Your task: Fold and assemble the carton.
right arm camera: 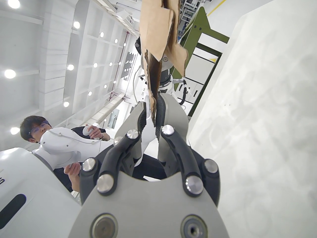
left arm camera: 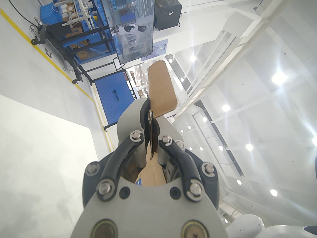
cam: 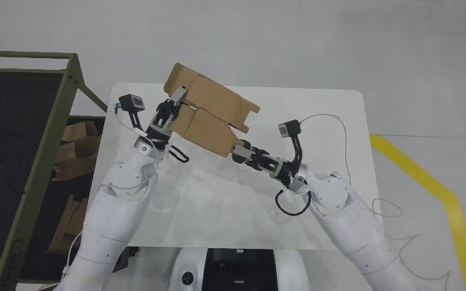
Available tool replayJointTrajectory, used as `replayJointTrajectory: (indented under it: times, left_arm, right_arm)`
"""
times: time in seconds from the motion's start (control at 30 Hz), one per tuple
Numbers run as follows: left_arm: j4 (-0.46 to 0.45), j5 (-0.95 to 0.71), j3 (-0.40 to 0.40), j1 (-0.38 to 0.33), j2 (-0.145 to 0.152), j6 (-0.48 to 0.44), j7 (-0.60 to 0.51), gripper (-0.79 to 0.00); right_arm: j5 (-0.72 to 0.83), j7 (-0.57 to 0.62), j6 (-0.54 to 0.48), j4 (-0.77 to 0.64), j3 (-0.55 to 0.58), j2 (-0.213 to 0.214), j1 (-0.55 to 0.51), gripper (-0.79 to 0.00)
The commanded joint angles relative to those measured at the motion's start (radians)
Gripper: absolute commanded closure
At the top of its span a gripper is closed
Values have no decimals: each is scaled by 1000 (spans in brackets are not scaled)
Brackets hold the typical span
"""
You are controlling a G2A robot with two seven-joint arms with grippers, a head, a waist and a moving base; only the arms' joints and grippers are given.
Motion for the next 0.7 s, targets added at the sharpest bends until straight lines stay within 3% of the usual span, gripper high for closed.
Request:
replayJointTrajectory:
  times: [0.0,0.13,0.67]
  left_arm:
    - [1,0,0,0,-1,1,-2,0]
    - [2,1,-2,0,-4,2,-4,0]
    - [13,-4,-7,7,-11,2,-51,0]
  right_arm:
    - [5,4,-3,2,2,0,-1,-40]
    - [13,8,-11,2,7,-1,-3,0]
    - [83,36,-56,0,47,0,-19,0]
